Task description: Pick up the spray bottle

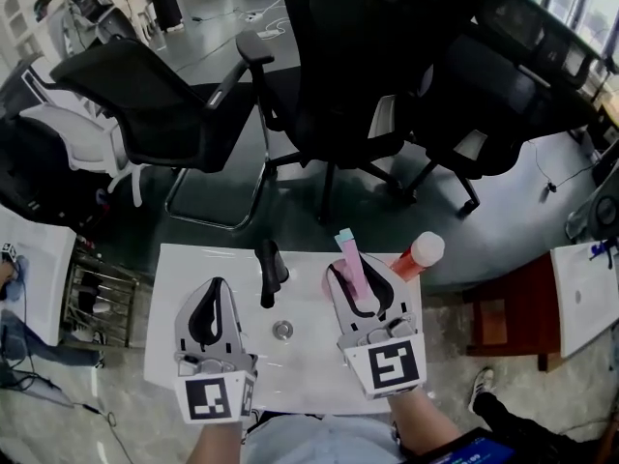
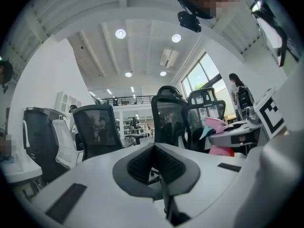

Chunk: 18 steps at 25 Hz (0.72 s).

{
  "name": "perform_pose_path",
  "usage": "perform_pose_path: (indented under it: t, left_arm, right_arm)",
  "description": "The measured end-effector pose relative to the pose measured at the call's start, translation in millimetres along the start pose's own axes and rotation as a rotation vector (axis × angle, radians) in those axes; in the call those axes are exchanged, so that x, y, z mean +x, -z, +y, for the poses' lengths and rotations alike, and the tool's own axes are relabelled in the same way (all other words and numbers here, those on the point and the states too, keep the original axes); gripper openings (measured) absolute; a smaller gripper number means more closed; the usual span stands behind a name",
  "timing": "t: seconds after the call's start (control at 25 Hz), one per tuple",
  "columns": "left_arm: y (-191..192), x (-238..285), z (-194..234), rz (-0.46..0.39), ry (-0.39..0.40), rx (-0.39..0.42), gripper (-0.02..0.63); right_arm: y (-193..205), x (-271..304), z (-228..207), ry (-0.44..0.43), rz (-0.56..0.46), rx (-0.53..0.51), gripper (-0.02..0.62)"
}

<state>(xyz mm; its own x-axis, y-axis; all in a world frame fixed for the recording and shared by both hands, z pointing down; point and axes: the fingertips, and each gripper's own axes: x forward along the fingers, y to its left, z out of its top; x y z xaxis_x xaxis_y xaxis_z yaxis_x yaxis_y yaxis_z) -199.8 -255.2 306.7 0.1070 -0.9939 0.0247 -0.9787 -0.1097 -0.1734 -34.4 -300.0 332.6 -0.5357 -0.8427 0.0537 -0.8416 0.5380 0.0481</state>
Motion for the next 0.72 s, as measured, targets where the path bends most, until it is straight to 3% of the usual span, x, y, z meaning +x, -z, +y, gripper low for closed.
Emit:
perform_pose_path:
  t: [0.72]
  left_arm:
    - [-33,-28,-3,-0.065,-0.006,0.007,0.015]
  right_arm:
    - [-38,-37,9,0.012,-0.068,-0.038,0.156]
